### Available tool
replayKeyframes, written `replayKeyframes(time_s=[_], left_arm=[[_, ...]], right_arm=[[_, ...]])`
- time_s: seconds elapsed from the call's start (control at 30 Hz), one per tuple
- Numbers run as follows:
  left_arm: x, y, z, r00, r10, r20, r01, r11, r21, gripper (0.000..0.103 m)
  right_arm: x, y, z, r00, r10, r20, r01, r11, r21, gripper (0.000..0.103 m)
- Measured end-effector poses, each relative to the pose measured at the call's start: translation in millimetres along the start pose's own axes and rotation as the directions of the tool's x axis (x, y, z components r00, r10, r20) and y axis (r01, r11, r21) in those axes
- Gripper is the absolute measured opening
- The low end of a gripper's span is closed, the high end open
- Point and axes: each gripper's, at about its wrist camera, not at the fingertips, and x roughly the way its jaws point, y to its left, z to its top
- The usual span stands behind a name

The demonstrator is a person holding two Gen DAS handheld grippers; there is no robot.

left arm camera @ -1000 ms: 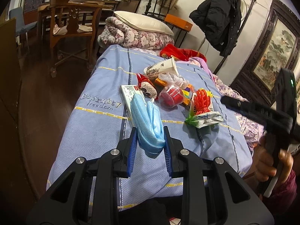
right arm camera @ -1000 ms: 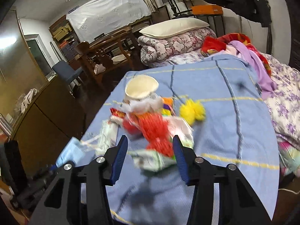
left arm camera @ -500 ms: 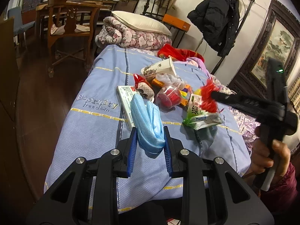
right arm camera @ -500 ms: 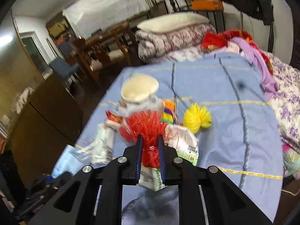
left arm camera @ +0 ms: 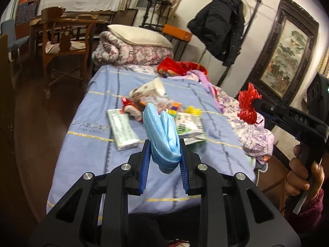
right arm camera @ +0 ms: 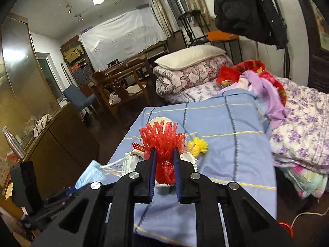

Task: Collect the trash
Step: 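Carry the mask and red item toward the red wastebasket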

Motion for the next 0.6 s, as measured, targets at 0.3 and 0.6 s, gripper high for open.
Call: replayKeyframes(time_s=[0.3, 0.6], left_arm=[[-12, -62, 1, 0.995, -0.097, 0.002, 0.096, 0.992, 0.088, 0.028], [-13, -136, -1, 0.978, -0.206, -0.033, 0.208, 0.96, 0.189, 0.028]], right_arm=[[-75, -32, -13, 0.997, -0.052, 0.065, 0.051, 0.999, 0.014, 0.016], [-136, -70, -34, 0.987, -0.123, 0.104, 0.118, 0.992, 0.053, 0.016]])
